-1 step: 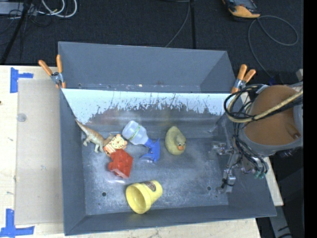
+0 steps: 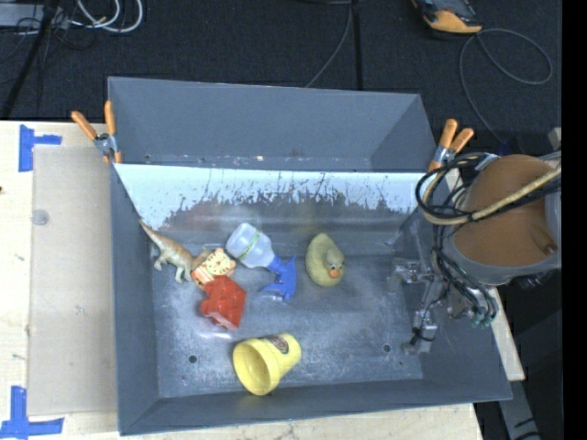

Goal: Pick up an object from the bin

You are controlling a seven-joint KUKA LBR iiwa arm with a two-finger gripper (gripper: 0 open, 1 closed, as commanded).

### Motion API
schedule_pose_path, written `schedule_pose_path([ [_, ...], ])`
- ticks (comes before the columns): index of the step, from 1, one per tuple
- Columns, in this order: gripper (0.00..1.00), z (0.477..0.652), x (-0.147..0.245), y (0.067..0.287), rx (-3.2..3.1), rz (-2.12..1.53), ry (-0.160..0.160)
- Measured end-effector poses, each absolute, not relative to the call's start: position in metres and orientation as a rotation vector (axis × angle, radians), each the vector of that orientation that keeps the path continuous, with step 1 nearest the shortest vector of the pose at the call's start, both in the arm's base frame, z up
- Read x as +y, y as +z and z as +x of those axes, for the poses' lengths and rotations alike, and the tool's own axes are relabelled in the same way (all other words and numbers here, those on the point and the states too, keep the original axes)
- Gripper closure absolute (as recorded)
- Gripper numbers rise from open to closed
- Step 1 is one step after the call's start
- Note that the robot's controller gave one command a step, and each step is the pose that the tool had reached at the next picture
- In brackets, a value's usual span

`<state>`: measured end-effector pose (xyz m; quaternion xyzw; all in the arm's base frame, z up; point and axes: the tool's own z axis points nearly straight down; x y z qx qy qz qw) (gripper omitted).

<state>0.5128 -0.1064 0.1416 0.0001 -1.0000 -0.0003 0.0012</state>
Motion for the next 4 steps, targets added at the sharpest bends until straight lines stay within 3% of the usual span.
schedule_pose_path([
  [2,0.00,0.516,-0.089,0.119,-3.142,0.085,0.003],
  [3,0.00,0.524,-0.057,0.111,-3.120,0.254,-0.009],
  [4,0.00,0.526,-0.055,0.108,-3.133,0.315,0.003],
])
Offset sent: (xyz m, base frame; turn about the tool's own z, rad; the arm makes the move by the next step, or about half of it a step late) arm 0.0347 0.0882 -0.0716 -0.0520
